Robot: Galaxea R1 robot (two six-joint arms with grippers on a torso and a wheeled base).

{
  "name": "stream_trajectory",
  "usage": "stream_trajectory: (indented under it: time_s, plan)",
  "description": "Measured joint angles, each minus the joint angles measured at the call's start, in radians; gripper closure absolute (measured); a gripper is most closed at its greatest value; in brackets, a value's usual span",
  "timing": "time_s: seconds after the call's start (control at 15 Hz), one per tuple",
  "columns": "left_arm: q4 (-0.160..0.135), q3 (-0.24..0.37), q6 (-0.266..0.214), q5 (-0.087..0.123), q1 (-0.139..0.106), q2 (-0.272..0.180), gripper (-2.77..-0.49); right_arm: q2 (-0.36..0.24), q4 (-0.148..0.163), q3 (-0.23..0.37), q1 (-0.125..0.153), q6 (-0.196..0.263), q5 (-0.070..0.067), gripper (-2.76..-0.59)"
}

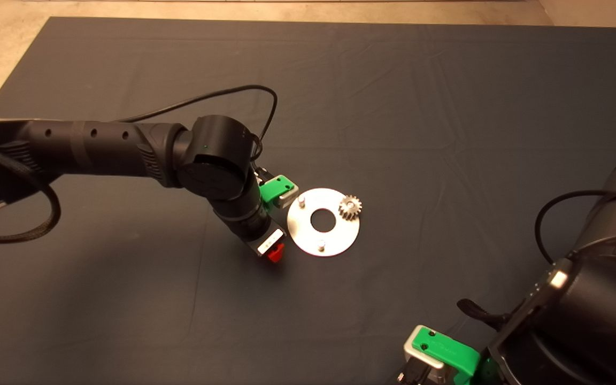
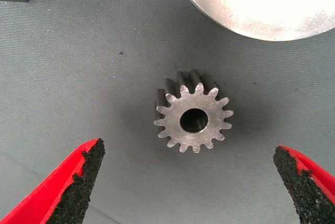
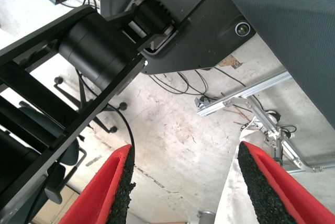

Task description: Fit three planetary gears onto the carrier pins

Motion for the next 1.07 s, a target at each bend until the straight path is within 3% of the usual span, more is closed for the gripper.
stream_trajectory:
  time_s: [0.47,1.07]
  plan:
    - [0.003,0.0,-0.001,0.0,0.0,0.005,-2.33,0.0,-0.004,0.0,-0.014,0.0,0.0,-1.45]
    - [0.042,-0.001,-0.001,0.0,0.0,0.011,-2.33,0.0,-0.005,0.0,-0.022,0.0,0.0,-1.45]
